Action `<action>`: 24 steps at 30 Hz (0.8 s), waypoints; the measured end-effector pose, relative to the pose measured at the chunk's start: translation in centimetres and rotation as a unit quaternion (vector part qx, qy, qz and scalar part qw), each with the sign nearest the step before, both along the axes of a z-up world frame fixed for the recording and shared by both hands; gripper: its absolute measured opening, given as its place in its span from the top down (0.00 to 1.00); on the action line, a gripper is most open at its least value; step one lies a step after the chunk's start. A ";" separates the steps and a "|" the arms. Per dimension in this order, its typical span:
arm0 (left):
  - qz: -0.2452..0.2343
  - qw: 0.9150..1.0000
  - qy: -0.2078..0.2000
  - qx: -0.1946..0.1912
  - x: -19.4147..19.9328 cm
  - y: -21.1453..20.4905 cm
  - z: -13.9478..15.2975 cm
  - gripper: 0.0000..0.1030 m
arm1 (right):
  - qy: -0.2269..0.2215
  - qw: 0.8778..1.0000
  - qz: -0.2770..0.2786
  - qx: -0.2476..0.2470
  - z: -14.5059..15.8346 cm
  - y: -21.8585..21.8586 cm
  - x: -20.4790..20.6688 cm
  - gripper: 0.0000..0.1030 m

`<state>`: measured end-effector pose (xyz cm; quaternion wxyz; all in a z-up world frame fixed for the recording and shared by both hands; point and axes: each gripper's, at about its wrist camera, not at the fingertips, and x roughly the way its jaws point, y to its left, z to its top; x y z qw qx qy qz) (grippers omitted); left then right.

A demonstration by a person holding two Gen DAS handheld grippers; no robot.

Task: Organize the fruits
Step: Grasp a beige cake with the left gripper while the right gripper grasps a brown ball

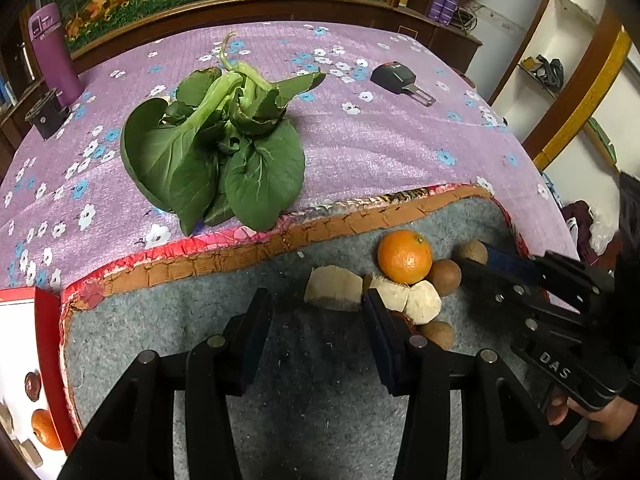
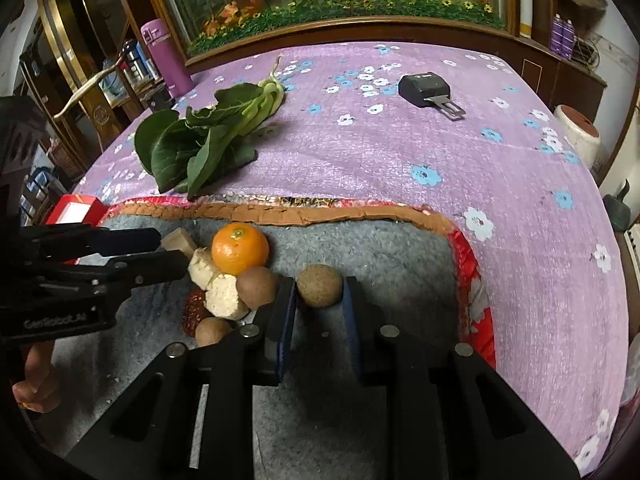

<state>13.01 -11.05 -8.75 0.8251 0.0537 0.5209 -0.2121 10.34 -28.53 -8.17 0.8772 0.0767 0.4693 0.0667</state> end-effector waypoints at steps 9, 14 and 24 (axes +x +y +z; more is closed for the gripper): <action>0.002 1.000 0.014 -0.014 0.6 -0.1 0.0 0.63 | -0.005 0.998 -0.040 0.046 0.3 -1.6 -2.0 0.76; -0.002 1.000 0.013 -0.020 0.4 -0.5 0.2 0.72 | -0.009 0.997 -0.052 0.058 0.7 -2.2 -3.0 0.76; 0.012 1.000 -0.008 -0.001 -0.6 -0.4 0.9 0.72 | -0.014 0.996 -0.055 0.063 1.3 -2.3 -4.0 0.76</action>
